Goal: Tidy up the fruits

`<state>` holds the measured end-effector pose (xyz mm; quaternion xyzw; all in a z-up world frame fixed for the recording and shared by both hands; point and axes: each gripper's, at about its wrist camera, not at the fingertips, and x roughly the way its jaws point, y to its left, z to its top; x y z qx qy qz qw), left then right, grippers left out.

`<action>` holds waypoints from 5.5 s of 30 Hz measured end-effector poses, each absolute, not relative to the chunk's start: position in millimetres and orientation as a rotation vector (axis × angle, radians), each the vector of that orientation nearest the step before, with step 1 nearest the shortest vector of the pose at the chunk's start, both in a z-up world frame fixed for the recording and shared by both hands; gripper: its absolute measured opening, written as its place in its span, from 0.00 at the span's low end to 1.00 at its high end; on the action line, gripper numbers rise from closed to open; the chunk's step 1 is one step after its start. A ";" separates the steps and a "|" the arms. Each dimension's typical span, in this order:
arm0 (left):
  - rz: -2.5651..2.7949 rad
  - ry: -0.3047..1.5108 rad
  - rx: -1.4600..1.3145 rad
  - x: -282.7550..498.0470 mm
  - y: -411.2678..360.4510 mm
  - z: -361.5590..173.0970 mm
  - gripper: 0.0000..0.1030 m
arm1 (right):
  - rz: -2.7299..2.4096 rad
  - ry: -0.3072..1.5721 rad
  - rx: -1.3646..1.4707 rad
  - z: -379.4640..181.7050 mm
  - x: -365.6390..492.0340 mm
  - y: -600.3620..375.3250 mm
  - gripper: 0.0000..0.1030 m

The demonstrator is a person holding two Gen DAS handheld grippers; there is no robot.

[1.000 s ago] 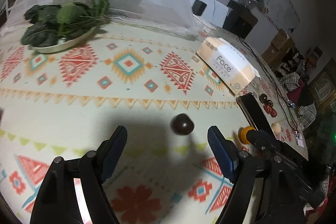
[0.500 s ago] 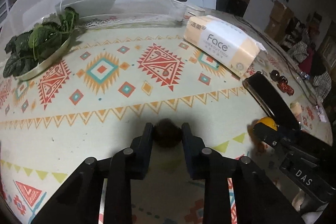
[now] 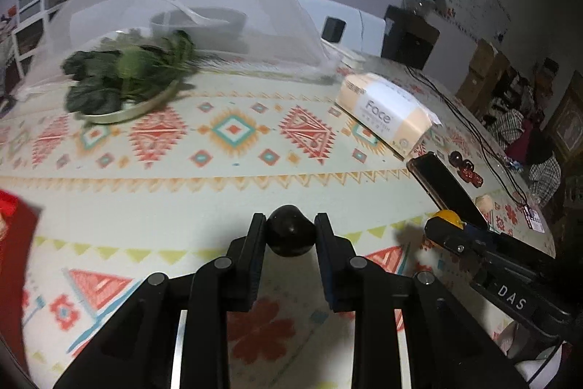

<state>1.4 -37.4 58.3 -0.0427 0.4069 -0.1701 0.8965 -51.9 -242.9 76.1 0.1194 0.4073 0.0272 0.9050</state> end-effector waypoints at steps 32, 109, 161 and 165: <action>0.126 0.591 -0.304 -99.9 230.1 109.2 0.25 | 0.475 0.844 -0.018 117.7 -80.2 27.6 0.36; 0.354 0.597 -0.259 -117.9 293.8 124.0 0.89 | 0.665 0.832 -0.031 113.8 -67.3 129.2 0.53; 0.274 0.539 -0.097 -125.1 147.8 131.2 0.95 | 0.586 0.791 0.090 96.9 -99.5 -5.1 0.62; 0.273 0.543 -0.109 -124.5 152.8 128.9 0.95 | 0.587 0.796 0.082 96.5 -100.5 1.5 0.63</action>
